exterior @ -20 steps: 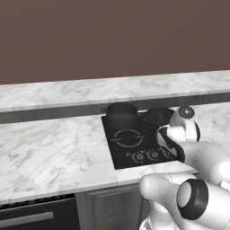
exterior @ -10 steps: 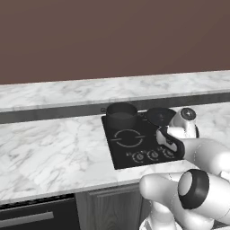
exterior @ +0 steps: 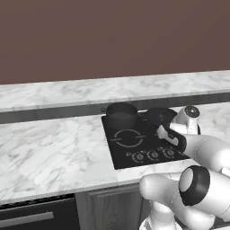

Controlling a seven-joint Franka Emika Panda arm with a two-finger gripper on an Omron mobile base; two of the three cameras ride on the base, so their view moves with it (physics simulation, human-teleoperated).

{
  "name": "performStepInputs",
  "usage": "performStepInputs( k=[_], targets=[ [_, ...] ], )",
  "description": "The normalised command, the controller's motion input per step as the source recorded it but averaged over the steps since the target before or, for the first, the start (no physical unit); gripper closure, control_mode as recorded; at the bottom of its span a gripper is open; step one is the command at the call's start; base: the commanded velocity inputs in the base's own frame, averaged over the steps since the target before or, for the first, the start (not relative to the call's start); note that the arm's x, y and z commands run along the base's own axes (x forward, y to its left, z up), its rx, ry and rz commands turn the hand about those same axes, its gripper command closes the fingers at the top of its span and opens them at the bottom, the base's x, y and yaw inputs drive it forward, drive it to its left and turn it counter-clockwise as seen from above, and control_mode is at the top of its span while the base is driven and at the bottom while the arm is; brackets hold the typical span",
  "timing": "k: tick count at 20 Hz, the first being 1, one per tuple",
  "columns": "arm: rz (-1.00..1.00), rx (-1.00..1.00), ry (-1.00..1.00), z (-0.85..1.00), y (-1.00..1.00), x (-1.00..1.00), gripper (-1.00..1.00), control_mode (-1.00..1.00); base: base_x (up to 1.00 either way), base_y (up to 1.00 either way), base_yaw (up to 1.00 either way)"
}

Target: Move the pot and pan from the stove into the sink.

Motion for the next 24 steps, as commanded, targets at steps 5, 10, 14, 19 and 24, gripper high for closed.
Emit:
performStepInputs(
  k=[5,10,14,19,24],
  targets=[
    [0.00,0.00,0.00,-0.02,0.00,0.06,-1.00,-1.00,0.00,0.00,0.00],
    [0.00,0.00,0.00,-0.13,-0.02,0.12,-1.00,-1.00,0.00,0.00,0.00],
    [0.00,0.02,0.00,-0.16,-0.05,0.16,-1.00,-1.00,0.00,0.00,0.00],
    [0.00,0.04,0.00,-0.15,-0.07,0.20,-1.00,-1.00,0.00,0.00,0.00],
    [0.00,0.05,0.00,-0.15,-0.03,0.20,-1.00,-1.00,0.00,0.00,0.00]
  ],
)
